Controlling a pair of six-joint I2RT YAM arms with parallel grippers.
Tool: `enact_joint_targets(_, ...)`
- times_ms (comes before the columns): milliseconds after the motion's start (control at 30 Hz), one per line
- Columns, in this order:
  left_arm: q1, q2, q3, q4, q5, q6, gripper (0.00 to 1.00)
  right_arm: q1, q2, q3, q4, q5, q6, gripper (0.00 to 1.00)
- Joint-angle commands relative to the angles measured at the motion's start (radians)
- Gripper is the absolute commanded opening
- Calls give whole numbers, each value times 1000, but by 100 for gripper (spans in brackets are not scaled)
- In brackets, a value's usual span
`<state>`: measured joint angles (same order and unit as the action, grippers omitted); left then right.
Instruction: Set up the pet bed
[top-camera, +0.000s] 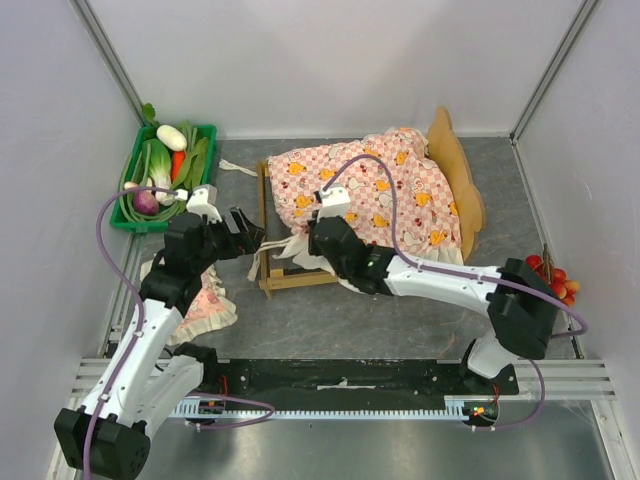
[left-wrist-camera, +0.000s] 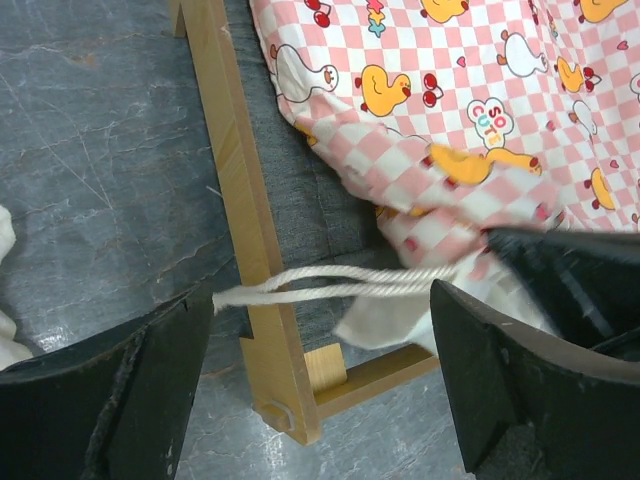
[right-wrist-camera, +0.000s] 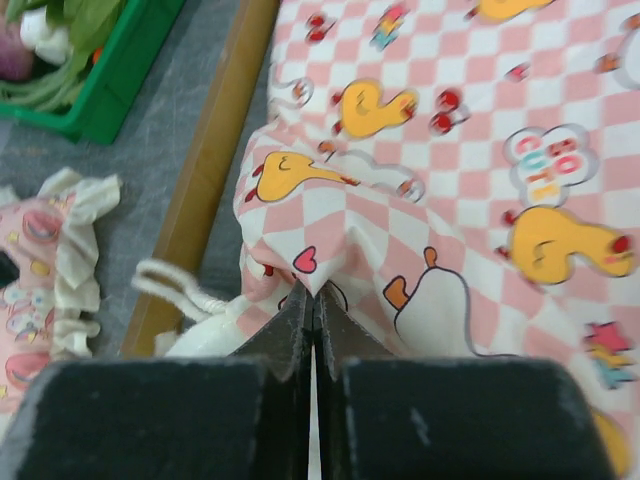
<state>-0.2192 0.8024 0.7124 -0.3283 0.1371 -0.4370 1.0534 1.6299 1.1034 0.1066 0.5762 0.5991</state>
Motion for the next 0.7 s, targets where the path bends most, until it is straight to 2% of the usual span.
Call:
enact_joint_targets(0,4,-2,-7,60,65,67,93,-90,-116,-36,61,-1,-79,0)
enact_joint_targets(167,-32,56,-1,121,140,96,86,-184,-122,-66,70,-160,-111,0)
enact_joint_targets(300,-118,148,36,149,46,179,85,-237,-101,-66,93,-260,-124,0)
enact_joint_targets(367,-143,178,47,156,47,225,84,-243,-93,-62,100,-285,-127,0)
enact_joint_targets(533,-144,184,32,193,-13,228,81,-286,-79,-50,97,-351,-125,0)
enact_joint_targets(667,-144,184,36,181,15,241,78,-311,-82,-54,97,-406,-107,0)
